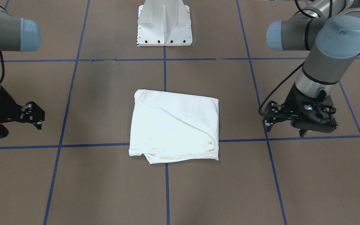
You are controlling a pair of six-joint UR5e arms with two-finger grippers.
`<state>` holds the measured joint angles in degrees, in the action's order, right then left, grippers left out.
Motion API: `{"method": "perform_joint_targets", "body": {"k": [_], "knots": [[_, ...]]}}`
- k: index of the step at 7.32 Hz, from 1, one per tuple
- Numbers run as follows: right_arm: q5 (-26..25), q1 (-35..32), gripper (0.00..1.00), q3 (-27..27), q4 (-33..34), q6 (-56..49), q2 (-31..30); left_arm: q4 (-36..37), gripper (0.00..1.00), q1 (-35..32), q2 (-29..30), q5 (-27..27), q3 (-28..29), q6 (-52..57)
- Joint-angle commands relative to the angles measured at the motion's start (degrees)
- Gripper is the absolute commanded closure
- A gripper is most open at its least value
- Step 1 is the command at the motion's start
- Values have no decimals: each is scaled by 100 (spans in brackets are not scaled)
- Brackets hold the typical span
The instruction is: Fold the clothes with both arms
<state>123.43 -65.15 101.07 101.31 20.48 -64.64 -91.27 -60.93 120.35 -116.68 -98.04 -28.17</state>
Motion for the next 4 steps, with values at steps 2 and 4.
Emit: {"method": "perform_joint_targets", "body": {"k": [2, 4], "knots": [[568, -1180, 0, 518, -41, -2209, -1574, 39, 0, -1058, -1194, -574, -425, 2081], [840, -1858, 0, 589, -50, -2951, -2400, -22, 0, -1892, -2046, -1205, -488, 2928]]}}
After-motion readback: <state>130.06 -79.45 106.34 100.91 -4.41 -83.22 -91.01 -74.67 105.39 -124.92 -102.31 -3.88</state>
